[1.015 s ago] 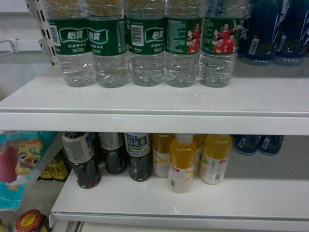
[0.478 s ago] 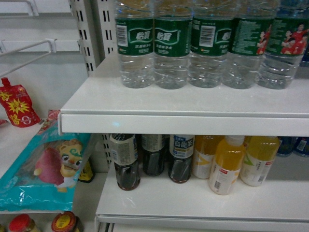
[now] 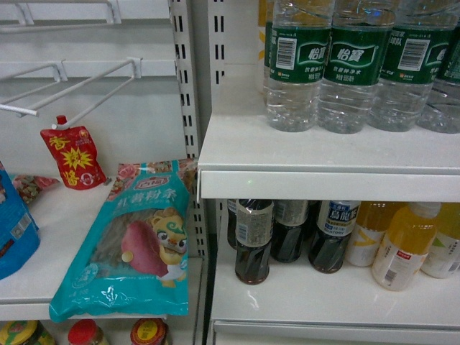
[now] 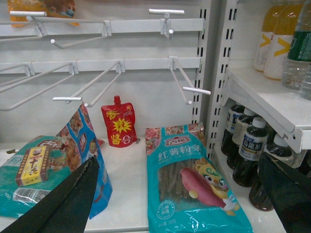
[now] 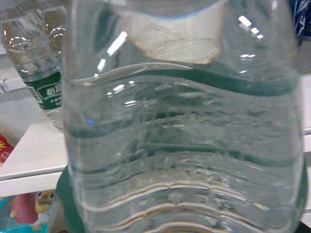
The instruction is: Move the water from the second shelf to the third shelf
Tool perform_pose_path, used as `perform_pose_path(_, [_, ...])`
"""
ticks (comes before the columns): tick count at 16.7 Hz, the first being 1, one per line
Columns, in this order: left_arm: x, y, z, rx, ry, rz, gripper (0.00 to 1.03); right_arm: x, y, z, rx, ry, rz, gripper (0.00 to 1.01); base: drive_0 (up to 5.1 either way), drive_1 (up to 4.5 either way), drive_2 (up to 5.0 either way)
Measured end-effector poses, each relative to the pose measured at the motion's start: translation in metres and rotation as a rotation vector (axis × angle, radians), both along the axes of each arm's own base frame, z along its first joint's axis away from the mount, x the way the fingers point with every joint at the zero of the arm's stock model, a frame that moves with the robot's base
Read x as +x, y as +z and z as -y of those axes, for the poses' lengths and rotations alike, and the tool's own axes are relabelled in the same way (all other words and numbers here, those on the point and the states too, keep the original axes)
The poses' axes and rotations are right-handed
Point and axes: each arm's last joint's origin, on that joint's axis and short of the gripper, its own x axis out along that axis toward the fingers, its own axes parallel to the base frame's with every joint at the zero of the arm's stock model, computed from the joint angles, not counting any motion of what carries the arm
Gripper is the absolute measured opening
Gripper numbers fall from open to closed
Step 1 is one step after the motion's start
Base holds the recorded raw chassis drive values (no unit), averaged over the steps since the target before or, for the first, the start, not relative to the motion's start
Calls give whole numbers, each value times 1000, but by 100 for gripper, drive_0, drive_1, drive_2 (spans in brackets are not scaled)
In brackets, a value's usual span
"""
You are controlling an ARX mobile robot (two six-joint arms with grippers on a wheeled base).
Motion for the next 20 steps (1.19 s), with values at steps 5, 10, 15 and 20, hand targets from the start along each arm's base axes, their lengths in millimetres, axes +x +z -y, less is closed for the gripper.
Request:
perform_pose_path(5, [0,0,0,0,-3,-2,98,0,0,0,-3,-15,-2,43,0,0,0])
perform_pose_path(10, [0,0,0,0,-3,-2,98,0,0,0,-3,-15,-2,43,0,0,0])
perform_pose_path(15, [0,0,0,0,-3,-2,98,0,0,0,-3,-15,-3,43,0,0,0])
perform_pose_path(20, [0,0,0,0,-3,-1,98,5,4,3,-14,146,100,43,0,0,0])
